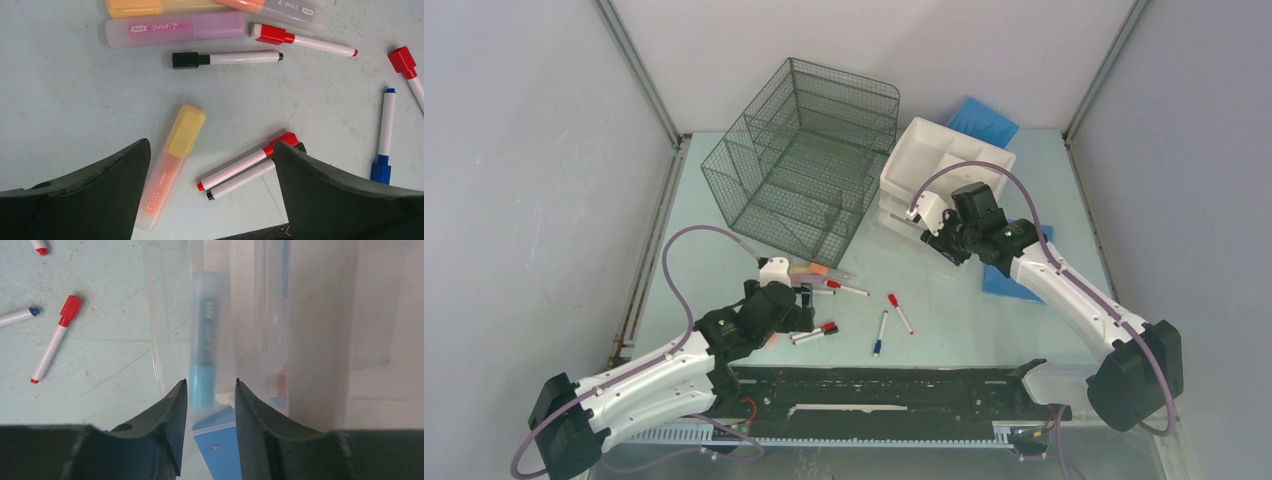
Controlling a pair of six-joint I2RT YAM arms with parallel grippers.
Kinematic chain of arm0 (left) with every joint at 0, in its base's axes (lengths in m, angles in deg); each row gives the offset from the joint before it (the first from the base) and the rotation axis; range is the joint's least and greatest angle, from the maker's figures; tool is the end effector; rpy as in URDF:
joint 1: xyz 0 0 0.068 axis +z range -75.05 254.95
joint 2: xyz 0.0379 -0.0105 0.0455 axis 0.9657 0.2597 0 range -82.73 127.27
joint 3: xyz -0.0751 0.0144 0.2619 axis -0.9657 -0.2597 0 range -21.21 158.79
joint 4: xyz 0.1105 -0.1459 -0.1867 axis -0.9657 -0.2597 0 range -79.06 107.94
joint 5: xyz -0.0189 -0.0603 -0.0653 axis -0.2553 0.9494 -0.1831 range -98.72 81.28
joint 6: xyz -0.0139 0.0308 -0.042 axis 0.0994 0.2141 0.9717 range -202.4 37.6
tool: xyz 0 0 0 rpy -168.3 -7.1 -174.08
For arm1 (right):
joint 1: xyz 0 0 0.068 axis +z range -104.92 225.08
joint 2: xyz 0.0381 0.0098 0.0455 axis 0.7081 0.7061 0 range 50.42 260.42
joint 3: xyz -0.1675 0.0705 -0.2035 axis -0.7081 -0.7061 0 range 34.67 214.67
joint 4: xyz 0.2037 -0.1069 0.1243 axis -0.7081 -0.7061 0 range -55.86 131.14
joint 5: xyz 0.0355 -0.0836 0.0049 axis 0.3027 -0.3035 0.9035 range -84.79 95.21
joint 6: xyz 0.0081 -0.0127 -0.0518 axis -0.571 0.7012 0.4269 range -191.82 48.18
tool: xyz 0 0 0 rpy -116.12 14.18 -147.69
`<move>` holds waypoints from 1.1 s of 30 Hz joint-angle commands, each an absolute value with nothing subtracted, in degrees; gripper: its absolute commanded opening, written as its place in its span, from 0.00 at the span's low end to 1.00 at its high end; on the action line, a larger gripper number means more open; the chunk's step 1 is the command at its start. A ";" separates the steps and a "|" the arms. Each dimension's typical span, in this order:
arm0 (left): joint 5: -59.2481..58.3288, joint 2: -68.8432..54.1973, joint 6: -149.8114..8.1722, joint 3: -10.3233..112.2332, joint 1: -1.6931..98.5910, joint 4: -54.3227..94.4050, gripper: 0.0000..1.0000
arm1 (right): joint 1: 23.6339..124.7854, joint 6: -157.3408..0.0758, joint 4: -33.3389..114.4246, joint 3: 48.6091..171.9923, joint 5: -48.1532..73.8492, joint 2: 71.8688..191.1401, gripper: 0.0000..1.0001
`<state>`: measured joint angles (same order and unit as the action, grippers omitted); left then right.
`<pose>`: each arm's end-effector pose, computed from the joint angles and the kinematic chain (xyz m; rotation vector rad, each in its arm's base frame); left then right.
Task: Organize the desk
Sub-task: Place the stationery in the drawer.
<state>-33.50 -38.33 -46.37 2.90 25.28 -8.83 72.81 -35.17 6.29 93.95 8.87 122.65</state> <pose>0.1113 -0.1080 0.1918 0.0757 2.3089 -0.2452 0.2338 0.1254 0.2874 -1.3049 2.0174 0.0044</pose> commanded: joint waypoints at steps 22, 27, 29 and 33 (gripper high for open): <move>-35.01 -31.81 -44.82 5.86 26.49 -13.33 0.95 | 69.18 -31.08 -1.68 94.06 30.92 114.78 0.61; -33.01 -29.49 -46.56 5.48 28.80 -11.26 0.83 | 69.10 -30.60 -2.20 93.97 31.45 114.84 0.61; -32.01 -28.71 -47.30 5.38 30.28 -10.42 0.81 | 69.10 -30.51 -2.37 94.01 31.63 114.84 0.61; -28.94 -26.77 -47.98 4.92 32.41 -8.02 0.74 | 68.99 -30.29 -2.56 94.03 31.94 114.76 0.61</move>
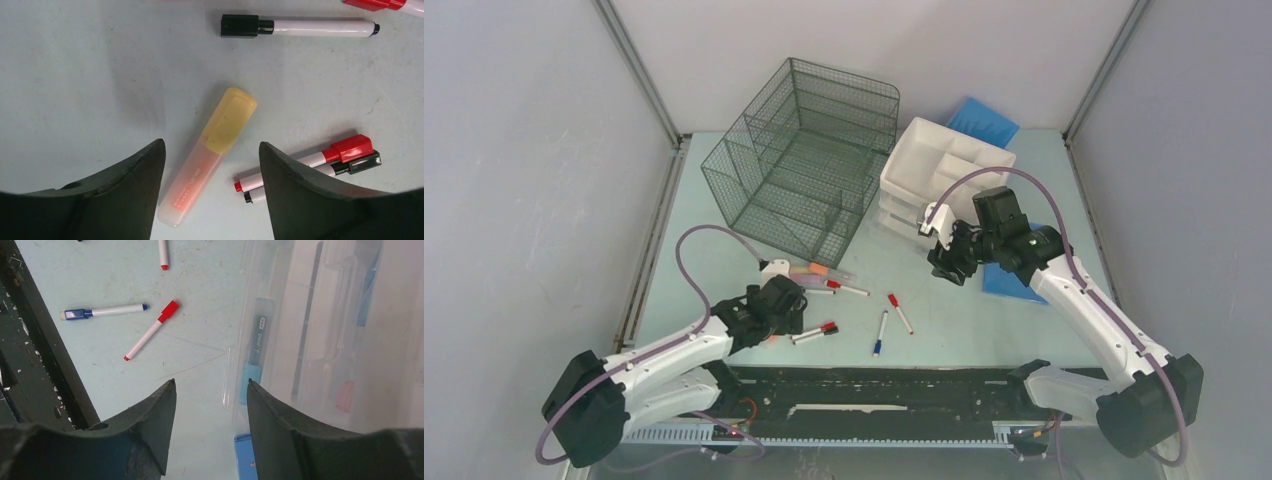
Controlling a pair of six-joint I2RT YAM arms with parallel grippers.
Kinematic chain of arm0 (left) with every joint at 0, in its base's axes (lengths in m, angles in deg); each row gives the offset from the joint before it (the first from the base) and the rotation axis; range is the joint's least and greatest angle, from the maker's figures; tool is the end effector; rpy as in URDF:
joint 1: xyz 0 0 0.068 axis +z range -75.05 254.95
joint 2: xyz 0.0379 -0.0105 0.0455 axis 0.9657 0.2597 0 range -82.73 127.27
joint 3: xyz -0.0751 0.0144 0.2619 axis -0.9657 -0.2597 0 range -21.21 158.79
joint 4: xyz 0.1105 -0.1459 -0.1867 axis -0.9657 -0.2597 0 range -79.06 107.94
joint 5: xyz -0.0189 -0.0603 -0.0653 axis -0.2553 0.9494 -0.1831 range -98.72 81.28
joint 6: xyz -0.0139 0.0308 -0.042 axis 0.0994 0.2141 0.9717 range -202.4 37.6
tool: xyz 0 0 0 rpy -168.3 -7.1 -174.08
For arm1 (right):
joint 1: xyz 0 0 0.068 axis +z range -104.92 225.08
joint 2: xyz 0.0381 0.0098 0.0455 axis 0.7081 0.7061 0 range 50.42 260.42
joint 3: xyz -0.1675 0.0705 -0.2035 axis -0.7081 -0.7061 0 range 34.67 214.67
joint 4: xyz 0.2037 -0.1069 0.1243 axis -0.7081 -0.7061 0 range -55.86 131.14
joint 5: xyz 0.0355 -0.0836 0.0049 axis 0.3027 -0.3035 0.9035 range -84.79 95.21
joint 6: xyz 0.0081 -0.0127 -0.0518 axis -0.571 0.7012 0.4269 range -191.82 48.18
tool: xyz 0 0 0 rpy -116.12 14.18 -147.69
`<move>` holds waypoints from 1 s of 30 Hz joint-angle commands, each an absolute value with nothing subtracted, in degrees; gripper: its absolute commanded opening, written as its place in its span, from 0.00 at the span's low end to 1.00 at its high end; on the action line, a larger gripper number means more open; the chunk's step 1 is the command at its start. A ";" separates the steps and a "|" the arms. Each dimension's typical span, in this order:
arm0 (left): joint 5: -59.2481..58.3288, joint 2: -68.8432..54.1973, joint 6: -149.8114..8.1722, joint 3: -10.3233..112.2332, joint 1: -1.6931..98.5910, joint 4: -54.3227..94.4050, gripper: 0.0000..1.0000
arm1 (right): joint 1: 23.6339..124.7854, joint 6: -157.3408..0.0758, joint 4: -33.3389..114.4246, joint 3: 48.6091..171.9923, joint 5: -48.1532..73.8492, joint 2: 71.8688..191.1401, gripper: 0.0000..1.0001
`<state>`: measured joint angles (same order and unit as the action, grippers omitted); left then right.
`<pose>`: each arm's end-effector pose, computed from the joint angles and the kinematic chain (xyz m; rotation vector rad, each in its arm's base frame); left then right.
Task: Organize the desk
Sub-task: Place the stationery in the drawer, then pick up the stationery from the center of the board.
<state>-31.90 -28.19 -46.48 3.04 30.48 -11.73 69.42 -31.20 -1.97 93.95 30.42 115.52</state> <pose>0.1254 -0.1035 0.1645 0.0488 2.4911 -0.0413 0.2020 0.1080 0.3078 -1.4262 1.8743 0.3951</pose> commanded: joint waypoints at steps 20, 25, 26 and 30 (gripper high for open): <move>-27.21 -18.03 -47.62 5.85 33.93 -8.42 0.18 | 68.48 -29.55 -2.68 93.58 32.66 114.23 0.61; -30.69 -20.97 -46.37 6.18 33.94 -10.55 0.00 | 68.25 -29.46 -2.87 93.55 33.07 114.21 0.61; -31.53 -21.82 -46.06 6.20 33.91 -11.04 0.00 | 68.20 -29.39 -2.87 93.55 33.20 114.19 0.61; -34.28 -26.69 -45.44 5.92 33.90 -11.83 0.00 | 67.88 -29.15 -3.11 93.55 33.63 114.00 0.61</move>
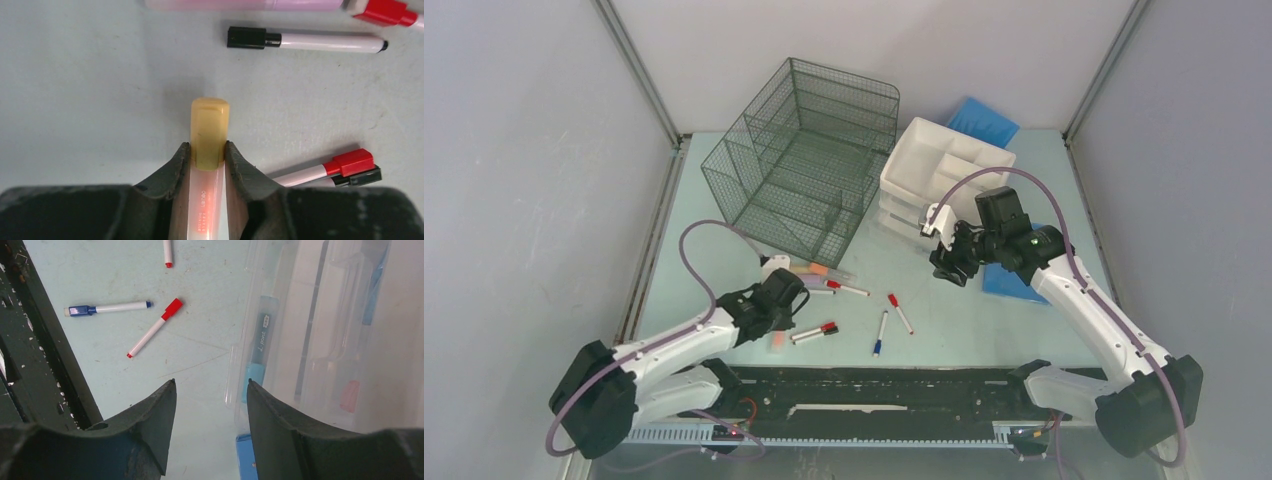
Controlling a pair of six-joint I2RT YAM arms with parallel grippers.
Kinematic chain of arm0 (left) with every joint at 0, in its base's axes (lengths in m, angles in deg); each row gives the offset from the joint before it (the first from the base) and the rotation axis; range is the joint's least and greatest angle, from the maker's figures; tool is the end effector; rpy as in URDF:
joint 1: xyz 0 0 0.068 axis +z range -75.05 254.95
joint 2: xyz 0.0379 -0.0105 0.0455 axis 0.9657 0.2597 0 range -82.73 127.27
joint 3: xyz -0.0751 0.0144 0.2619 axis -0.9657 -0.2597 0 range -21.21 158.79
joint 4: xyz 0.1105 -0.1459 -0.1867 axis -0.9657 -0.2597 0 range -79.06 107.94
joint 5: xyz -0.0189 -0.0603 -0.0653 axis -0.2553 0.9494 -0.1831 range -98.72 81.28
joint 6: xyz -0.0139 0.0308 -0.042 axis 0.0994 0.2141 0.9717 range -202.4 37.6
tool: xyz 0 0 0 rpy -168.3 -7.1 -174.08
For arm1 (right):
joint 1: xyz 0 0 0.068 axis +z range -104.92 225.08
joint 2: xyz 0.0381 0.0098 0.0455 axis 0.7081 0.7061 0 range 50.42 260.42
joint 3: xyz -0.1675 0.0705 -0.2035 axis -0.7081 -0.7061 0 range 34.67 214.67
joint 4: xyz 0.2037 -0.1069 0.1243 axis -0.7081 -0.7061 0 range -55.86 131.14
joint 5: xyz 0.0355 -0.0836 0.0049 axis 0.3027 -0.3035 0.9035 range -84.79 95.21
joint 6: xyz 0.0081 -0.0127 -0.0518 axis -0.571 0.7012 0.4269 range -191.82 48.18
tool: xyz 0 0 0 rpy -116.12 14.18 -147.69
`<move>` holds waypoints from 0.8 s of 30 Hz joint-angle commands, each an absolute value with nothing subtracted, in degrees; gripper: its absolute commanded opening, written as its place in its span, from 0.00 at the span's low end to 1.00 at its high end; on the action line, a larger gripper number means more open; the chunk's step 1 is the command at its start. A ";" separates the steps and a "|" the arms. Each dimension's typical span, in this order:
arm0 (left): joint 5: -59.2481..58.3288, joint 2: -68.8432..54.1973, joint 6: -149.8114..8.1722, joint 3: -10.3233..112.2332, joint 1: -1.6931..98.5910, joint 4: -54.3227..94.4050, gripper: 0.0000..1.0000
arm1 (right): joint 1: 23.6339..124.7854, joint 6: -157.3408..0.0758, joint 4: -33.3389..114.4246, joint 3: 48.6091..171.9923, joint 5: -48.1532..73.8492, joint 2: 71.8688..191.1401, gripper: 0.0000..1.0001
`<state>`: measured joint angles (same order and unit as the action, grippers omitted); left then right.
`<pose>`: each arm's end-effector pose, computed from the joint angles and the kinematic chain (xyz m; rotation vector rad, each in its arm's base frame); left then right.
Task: Organize the desk
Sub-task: Pick up the stationery from the center of the board.
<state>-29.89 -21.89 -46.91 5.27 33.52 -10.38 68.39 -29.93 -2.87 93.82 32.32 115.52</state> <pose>0.1409 -0.1073 0.1602 0.0163 2.5472 -0.0125 0.2019 0.1046 0.3064 -1.4400 1.8686 0.4209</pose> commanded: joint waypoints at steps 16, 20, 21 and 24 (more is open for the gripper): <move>-23.73 -61.59 -38.89 -12.00 33.95 20.62 0.00 | 67.19 -26.91 -4.10 93.25 37.14 112.50 0.61; -21.51 -61.38 -35.50 -16.16 33.97 37.13 0.00 | 67.12 -26.82 -3.96 93.12 37.09 112.24 0.61; -20.70 -60.15 -35.38 -16.17 33.92 41.03 0.00 | 67.06 -26.82 -3.95 93.05 37.09 112.09 0.61; -18.11 -55.42 -35.86 -14.23 33.97 46.25 0.00 | 66.93 -26.73 -3.93 93.04 37.22 112.02 0.61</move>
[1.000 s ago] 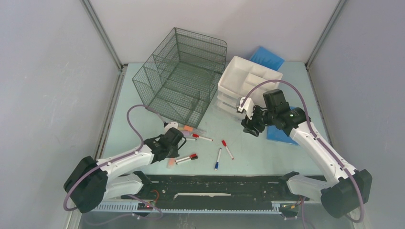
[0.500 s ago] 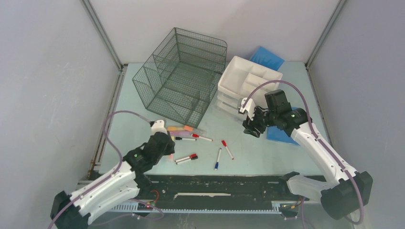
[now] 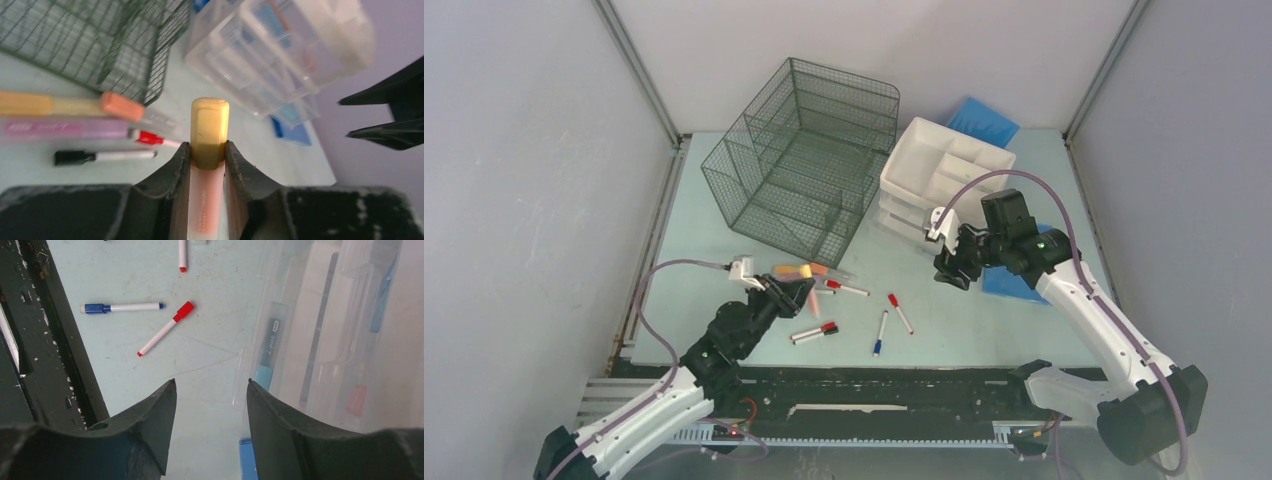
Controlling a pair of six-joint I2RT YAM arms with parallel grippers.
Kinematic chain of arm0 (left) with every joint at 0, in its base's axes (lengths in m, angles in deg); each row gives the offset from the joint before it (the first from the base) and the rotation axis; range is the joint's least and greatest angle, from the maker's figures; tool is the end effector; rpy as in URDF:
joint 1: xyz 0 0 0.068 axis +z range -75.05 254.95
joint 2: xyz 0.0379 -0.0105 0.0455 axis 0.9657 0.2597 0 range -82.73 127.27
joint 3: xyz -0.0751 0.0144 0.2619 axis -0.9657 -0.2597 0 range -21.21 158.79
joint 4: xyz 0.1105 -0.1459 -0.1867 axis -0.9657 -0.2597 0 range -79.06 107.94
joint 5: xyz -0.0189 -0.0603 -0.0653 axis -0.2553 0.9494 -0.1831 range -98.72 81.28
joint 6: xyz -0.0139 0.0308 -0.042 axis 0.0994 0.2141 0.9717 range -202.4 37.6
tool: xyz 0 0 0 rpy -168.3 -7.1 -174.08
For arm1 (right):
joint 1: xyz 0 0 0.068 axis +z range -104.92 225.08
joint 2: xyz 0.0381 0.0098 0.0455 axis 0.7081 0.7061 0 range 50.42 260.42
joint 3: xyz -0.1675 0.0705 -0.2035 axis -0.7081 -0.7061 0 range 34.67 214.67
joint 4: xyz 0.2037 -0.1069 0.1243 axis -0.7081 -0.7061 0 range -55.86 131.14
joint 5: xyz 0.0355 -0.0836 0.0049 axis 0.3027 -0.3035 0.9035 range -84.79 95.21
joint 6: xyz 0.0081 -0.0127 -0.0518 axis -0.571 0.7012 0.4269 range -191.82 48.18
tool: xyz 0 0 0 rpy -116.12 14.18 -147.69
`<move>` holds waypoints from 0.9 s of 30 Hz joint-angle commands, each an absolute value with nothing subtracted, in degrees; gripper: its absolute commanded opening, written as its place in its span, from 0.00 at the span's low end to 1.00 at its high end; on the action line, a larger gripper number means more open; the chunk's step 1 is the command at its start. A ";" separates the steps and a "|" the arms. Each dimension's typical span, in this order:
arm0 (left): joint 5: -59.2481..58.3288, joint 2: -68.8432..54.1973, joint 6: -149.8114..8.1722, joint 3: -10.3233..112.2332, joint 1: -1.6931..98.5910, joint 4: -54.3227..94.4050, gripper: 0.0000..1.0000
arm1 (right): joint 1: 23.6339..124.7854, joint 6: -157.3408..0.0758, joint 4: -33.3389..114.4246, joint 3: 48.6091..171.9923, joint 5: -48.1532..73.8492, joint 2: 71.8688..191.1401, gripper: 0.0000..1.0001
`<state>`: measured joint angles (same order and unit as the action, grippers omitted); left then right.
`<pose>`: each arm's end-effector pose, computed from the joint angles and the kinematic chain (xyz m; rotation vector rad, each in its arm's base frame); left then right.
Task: Organize the desk
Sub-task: Pick up the stationery from the center of the board.
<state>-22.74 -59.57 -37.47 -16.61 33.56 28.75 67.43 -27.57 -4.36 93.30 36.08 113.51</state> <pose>0.1078 -0.0835 0.1817 -0.2457 1.7711 -0.9026 0.1935 0.0993 0.3097 -1.4700 1.8124 0.4687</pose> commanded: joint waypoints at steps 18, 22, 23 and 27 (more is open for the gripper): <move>-14.77 -29.23 -35.48 -4.45 31.44 66.95 0.00 | 66.16 -26.88 -4.32 92.98 46.56 110.08 0.62; -19.90 -26.83 -34.51 -4.00 29.26 70.19 0.00 | 65.38 -26.36 -4.91 92.97 50.76 110.28 0.63; -20.89 -26.28 -34.26 -3.79 28.76 70.45 0.00 | 65.06 -25.91 -5.18 92.96 51.72 110.23 0.63; -23.27 -24.77 -31.97 -3.03 27.88 70.99 0.00 | 63.57 -24.10 -6.38 93.11 55.16 109.61 0.63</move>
<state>-18.63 -25.69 -34.32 -5.73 28.71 66.67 64.96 -26.58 -4.66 93.17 49.17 111.18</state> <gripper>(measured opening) 0.284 0.629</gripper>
